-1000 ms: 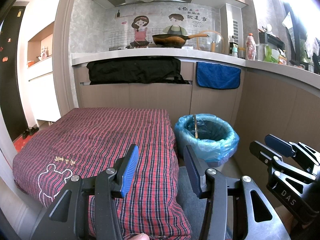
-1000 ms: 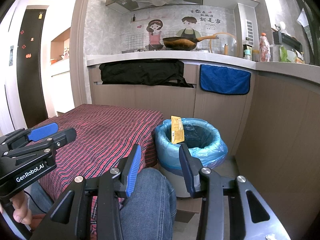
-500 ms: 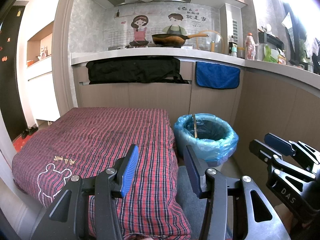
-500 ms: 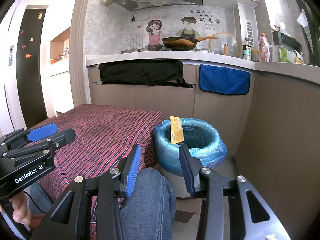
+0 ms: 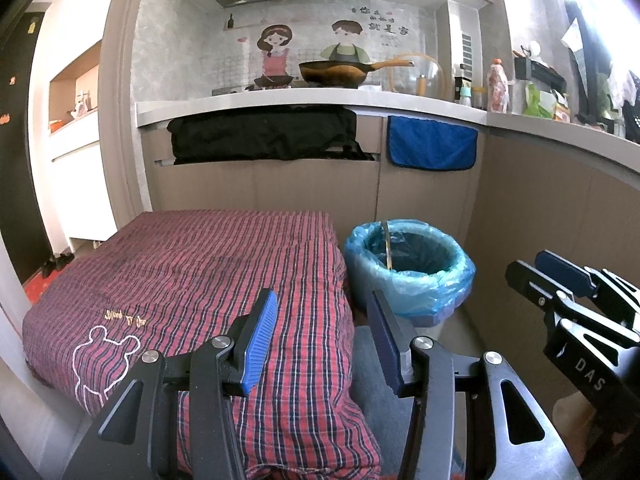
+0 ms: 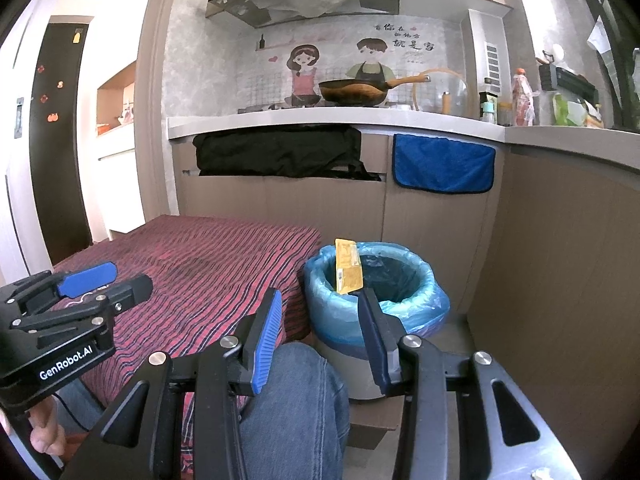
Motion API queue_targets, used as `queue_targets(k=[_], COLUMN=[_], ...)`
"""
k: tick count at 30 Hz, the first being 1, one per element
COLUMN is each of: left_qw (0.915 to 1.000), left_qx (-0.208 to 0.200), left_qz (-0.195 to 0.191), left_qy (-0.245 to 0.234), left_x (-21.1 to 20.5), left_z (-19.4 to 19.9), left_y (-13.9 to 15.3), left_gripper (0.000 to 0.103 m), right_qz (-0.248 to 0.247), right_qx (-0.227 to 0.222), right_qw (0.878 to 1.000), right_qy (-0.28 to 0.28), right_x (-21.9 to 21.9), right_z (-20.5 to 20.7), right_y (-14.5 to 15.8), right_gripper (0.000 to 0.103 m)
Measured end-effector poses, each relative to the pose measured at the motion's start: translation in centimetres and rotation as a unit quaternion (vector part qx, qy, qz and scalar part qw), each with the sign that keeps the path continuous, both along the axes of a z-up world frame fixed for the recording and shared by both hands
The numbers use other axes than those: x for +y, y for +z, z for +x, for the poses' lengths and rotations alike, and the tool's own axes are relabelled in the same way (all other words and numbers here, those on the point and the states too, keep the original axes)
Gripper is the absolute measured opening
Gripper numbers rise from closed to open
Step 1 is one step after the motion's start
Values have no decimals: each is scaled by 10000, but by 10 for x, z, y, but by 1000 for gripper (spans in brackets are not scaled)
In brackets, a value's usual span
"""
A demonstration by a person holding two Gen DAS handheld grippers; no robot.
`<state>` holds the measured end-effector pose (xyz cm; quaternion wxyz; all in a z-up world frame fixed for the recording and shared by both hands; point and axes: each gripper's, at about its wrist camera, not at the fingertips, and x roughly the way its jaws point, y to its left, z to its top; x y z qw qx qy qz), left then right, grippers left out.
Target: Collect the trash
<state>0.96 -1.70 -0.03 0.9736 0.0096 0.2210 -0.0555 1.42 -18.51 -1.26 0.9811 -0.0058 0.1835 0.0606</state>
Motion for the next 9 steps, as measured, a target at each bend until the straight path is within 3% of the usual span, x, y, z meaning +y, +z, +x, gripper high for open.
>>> queue_targets(k=[9], left_qw=[10000], left_qx=[26], left_qz=[57], left_qy=[-16], left_x=[4], left_z=[4], left_y=[0], left_gripper=[48], right_qz=[25], right_qx=[-30], right_qw=[10000], right_qy=[-42], right_x=[-3], right_z=[0], right_y=[1], right_gripper=[38])
